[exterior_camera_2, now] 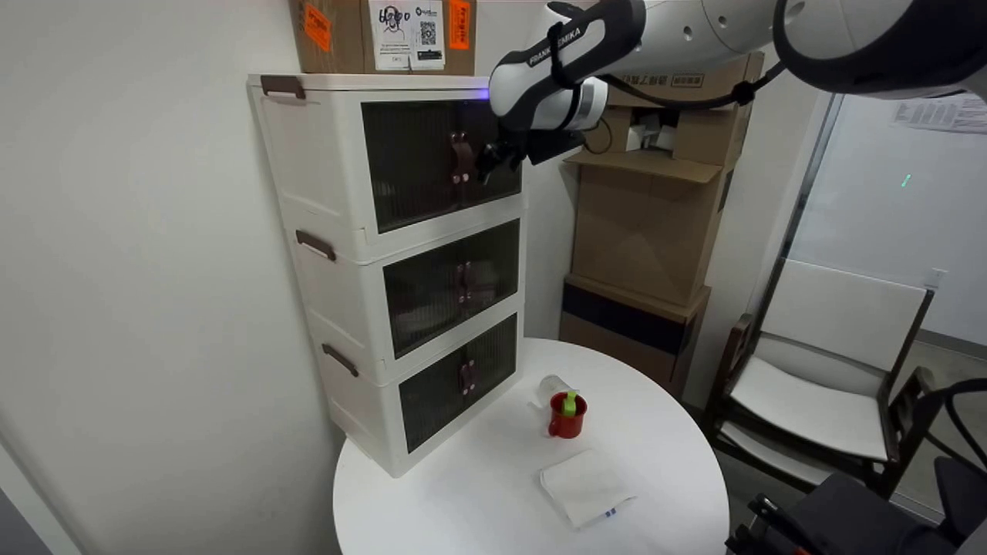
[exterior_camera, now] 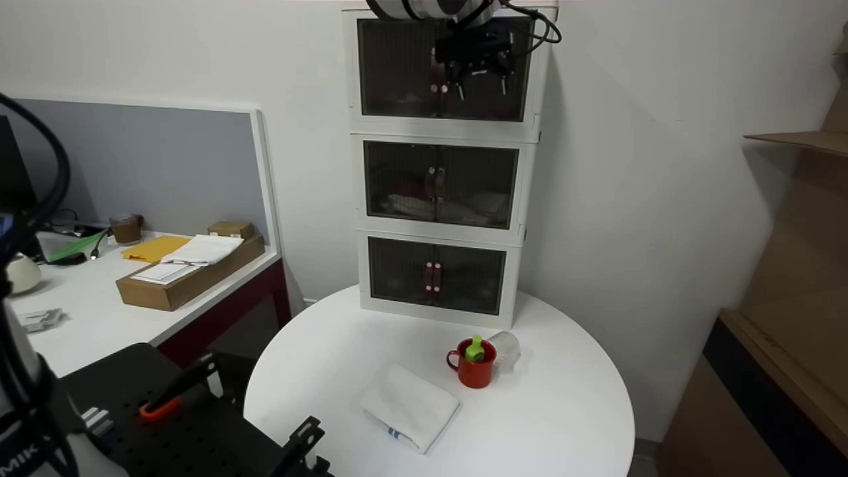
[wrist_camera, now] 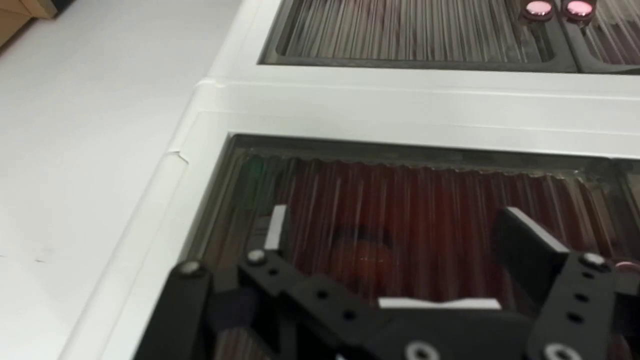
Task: Close the top cupboard
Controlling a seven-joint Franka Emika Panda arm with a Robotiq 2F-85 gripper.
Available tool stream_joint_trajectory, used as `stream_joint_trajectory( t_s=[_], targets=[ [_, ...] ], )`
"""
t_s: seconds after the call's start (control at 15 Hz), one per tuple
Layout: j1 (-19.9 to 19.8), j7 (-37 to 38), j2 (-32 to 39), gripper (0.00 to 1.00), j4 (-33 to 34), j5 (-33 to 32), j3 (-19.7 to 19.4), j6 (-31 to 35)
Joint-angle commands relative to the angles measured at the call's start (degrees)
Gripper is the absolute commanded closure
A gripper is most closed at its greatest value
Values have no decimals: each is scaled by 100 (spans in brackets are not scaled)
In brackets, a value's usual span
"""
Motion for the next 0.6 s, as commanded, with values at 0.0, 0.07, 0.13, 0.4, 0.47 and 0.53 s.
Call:
stream_joint_trajectory(
  t_s=[0.0,0.07,0.13,0.4,0.47,0.53],
  targets=[
    [-234,-200,-690,0,-289,159,50,-977],
    [-304,-263,-880,0,-349,253,42,-1286],
    [-401,-361,-1116,0,-423,395,32,-1782],
    [-667,-285,-1759,0,-518,548,-135,-3739],
    [-702,-145,-1885,0,-582,522,-199,-4128],
    [-592,36,-1992,0,-655,444,-410,-4341]
  ],
)
